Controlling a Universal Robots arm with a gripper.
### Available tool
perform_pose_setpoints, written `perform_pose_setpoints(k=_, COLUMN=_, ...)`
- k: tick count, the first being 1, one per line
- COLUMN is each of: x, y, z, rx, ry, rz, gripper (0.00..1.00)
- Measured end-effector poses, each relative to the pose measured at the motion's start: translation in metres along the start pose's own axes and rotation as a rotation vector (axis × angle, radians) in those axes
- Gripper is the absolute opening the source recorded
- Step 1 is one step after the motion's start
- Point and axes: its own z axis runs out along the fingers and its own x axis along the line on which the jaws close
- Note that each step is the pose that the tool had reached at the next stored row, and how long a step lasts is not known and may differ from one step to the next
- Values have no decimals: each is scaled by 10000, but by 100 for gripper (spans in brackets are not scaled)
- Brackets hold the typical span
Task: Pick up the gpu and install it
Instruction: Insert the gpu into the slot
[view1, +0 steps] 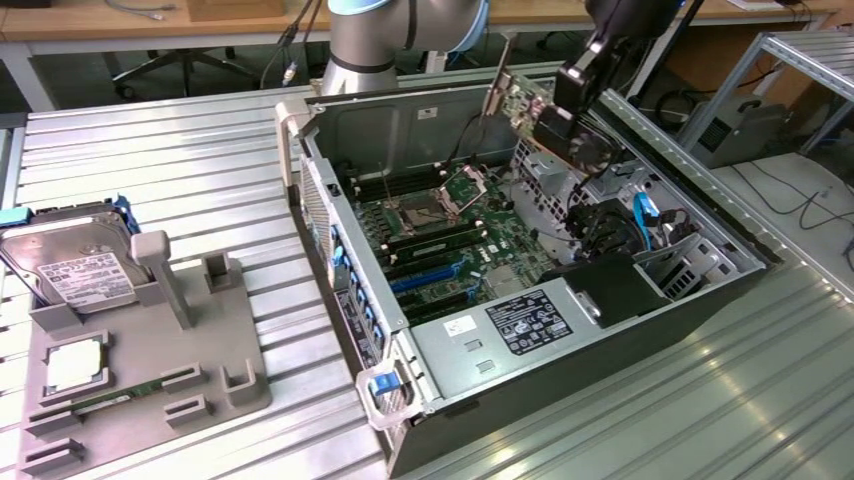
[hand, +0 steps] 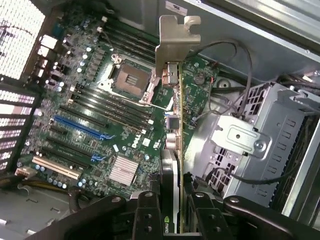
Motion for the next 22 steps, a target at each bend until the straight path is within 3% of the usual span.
perform_pose_setpoints(k=12, x=-2, y=4, z=1, rx=-115, ry=168, rz=-2643, gripper=27)
perform_pose_setpoints(k=16, x=-2, y=4, z=2, rx=-173, ry=259, rz=-4042, gripper=27)
perform_pose_setpoints(k=22, x=-3, y=7, z=2, rx=-199, ry=343, rz=-5120, gripper=27)
